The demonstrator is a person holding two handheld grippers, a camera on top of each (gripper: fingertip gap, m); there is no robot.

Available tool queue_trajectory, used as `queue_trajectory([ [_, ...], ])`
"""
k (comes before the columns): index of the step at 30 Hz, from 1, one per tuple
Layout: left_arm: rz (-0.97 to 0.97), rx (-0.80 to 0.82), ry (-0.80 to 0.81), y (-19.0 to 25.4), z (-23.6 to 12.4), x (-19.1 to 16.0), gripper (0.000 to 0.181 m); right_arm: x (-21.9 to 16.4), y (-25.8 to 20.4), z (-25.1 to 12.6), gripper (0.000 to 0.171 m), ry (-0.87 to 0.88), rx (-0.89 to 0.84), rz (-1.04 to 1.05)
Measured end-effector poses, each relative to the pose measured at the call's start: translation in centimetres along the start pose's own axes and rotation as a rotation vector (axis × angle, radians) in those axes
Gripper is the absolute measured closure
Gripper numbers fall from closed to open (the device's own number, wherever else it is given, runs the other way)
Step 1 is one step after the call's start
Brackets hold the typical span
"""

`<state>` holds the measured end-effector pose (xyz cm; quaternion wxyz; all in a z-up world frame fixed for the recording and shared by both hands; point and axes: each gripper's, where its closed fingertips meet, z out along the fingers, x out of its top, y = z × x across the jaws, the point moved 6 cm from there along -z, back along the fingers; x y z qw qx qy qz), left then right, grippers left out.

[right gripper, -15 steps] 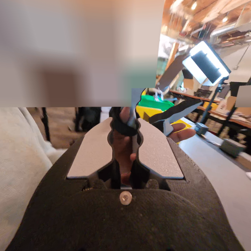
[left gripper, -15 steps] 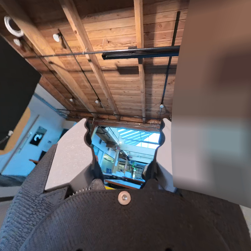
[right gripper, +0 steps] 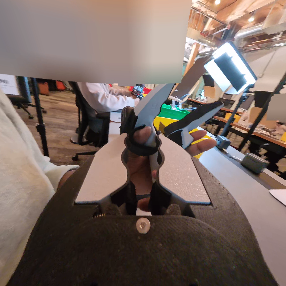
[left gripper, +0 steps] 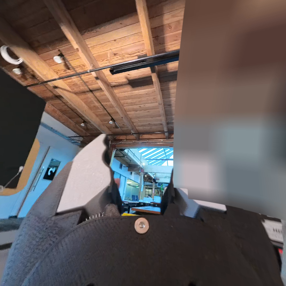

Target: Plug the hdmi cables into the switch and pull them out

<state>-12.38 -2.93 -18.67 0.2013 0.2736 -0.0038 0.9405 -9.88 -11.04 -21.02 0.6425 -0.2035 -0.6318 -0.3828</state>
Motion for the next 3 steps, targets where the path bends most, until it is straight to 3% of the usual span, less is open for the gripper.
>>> queue_trajectory([
  [1,0.031,-0.026,-0.013,0.4,0.1,0.2,0.112,0.2,0.1,-0.4,0.131,0.042,0.024,0.02],
  [2,0.048,-0.031,-0.031,0.6,0.1,0.5,0.118,0.7,0.4,-1.0,0.113,0.144,0.041,0.055],
  [3,0.066,-0.042,-0.065,0.6,0.1,0.6,0.12,1.6,0.9,-2.1,0.105,0.3,0.05,0.121],
])
